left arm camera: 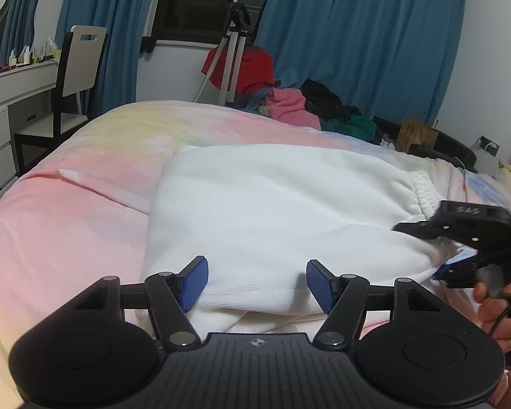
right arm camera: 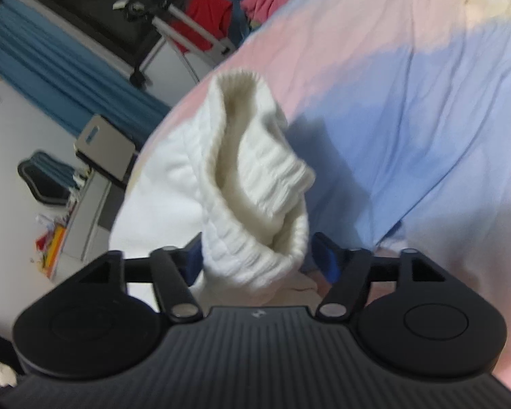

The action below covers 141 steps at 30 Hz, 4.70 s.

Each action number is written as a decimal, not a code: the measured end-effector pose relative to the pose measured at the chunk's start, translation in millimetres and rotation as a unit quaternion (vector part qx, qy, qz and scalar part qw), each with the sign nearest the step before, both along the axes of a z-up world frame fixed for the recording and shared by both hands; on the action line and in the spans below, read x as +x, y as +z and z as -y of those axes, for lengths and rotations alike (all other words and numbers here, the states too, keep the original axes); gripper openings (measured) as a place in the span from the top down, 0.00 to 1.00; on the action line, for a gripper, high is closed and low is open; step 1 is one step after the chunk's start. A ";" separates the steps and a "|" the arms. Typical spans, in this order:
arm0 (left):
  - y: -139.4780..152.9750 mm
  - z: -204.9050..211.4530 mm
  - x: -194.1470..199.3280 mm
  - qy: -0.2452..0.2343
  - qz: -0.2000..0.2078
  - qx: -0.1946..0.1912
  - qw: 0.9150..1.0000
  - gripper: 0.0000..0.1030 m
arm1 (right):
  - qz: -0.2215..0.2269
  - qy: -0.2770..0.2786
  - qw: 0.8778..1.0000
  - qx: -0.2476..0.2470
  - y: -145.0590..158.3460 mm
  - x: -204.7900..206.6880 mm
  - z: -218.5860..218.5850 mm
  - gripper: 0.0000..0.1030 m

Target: Fold clothes

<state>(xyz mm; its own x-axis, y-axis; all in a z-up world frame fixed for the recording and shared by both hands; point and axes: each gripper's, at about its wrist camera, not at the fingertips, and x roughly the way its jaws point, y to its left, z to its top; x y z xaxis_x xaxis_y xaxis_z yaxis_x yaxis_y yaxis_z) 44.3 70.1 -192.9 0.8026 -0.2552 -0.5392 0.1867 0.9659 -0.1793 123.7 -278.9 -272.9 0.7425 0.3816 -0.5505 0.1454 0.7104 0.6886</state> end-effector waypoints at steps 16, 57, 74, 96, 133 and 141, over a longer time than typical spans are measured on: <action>15.4 -19.9 0.2 0.028 0.012 -0.040 0.999 0.18 | 0.031 0.040 0.993 -0.103 17.5 9.6 -36.6 0.53; -42.0 -81.1 62.3 0.079 -0.114 -0.194 0.971 0.23 | 0.023 0.007 0.999 -0.038 7.0 5.3 -23.6 0.56; 23.7 -45.1 26.6 0.073 -0.031 -0.153 0.985 0.62 | 0.082 -0.006 0.994 -0.069 63.6 -21.0 -32.3 0.64; 186.6 163.9 92.4 -0.049 0.026 -0.176 0.983 0.63 | 0.144 -0.101 0.982 -0.072 205.8 -50.9 132.9 0.65; -51.5 407.3 237.3 -0.191 0.011 0.016 0.981 0.48 | 0.035 -0.262 0.953 -0.148 -18.9 11.1 269.5 0.55; -5.2 409.0 196.2 -0.186 -0.006 0.053 0.981 0.14 | -0.037 -0.272 0.952 -0.137 17.5 -13.5 261.6 0.52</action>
<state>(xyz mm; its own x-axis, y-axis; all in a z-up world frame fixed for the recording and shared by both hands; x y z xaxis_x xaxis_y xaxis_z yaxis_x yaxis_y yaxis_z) 240.5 -338.9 -198.0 0.6588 -0.4711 -0.5866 0.5279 0.8450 -0.0858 110.1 -540.5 -255.4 0.7449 -0.2140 -0.6319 0.5836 0.6680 0.4618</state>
